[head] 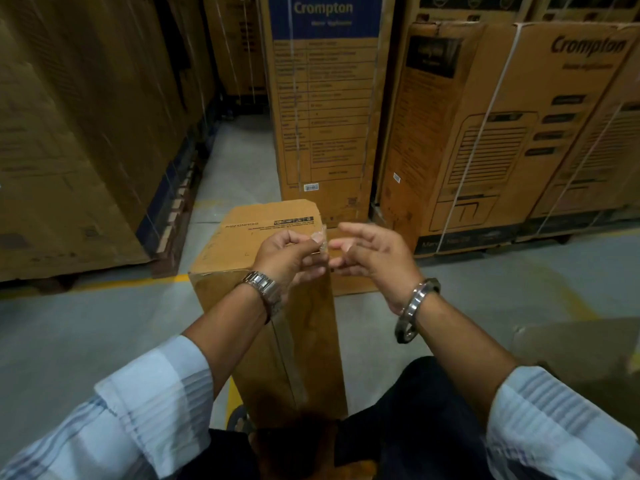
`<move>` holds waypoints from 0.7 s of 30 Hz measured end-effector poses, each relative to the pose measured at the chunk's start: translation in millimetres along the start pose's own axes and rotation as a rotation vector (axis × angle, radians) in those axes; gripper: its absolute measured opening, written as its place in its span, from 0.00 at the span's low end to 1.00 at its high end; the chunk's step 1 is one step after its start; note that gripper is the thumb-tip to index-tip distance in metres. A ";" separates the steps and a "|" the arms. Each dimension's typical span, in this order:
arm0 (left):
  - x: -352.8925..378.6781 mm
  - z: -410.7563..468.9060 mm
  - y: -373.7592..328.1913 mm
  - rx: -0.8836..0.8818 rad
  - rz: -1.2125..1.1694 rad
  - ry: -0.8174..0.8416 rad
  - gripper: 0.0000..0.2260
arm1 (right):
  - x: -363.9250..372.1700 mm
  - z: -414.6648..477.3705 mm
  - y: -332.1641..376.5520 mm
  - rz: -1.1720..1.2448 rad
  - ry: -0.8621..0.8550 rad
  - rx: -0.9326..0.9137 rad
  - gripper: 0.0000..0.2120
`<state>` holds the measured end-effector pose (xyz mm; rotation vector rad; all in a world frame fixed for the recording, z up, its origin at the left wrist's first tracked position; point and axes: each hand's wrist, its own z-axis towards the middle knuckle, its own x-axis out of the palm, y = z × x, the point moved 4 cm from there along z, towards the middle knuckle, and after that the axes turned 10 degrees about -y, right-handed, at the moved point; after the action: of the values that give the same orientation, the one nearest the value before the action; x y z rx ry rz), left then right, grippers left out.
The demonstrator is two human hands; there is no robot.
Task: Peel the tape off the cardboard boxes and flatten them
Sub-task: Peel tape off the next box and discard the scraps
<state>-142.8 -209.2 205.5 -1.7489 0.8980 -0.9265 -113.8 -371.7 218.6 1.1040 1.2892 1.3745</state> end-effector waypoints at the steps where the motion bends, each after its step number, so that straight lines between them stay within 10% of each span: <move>1: 3.4 0.9 1.9 -0.042 -0.029 0.020 0.09 | -10.2 0.9 -0.9 0.032 -0.049 -0.009 0.22; 8: 78.4 -9.4 16.6 -0.072 0.148 0.200 0.07 | -62.8 -1.0 -7.3 -0.636 -0.101 -0.636 0.19; 12: 127.2 -17.8 26.0 -0.041 0.302 0.389 0.12 | -130.9 6.1 -11.9 -0.454 -0.299 -0.482 0.07; 21: 290.1 -58.9 79.3 0.082 0.592 0.754 0.11 | -328.6 -52.1 -59.1 -0.269 -0.822 -0.018 0.24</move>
<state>-78.1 -508.7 204.8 -0.9342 1.7100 -1.1927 -105.5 -702.7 151.0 1.2397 0.7694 0.6073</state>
